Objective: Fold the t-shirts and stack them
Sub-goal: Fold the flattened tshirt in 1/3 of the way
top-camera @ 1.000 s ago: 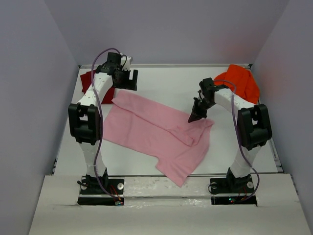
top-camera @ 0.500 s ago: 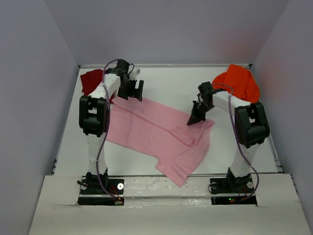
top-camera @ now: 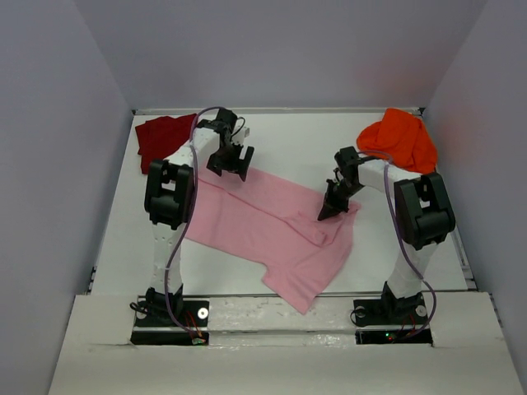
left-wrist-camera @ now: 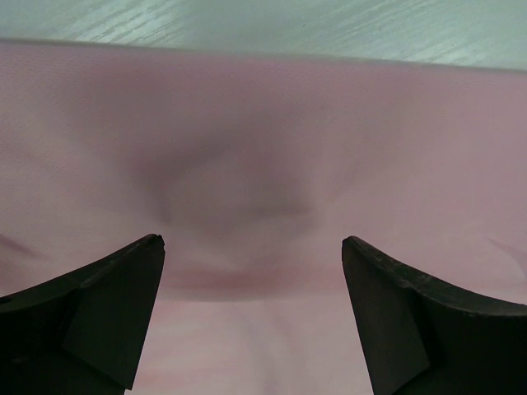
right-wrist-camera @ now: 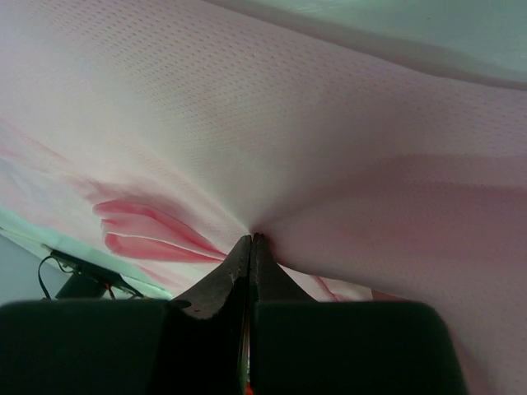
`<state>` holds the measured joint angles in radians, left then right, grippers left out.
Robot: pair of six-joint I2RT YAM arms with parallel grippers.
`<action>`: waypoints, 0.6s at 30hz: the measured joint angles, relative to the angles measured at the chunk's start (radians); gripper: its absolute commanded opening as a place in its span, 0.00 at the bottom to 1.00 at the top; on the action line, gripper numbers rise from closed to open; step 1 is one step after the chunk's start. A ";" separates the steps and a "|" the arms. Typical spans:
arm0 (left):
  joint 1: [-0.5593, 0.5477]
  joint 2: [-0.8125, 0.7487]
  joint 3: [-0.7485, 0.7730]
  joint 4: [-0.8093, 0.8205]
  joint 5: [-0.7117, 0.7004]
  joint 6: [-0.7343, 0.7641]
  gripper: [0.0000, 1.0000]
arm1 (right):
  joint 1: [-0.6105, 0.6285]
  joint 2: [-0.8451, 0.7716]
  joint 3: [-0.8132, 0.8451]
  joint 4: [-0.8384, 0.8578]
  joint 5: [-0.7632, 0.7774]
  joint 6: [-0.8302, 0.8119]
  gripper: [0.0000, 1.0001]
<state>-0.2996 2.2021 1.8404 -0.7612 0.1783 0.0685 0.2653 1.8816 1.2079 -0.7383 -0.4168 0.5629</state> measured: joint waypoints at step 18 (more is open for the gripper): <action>-0.031 -0.014 -0.116 0.022 -0.142 -0.130 0.99 | -0.089 0.055 0.063 0.000 0.010 -0.024 0.00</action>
<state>-0.3309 2.1876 1.7245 -0.7395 0.0364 -0.0612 0.1768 1.9369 1.2713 -0.7380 -0.4068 0.5388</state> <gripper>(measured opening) 0.989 0.010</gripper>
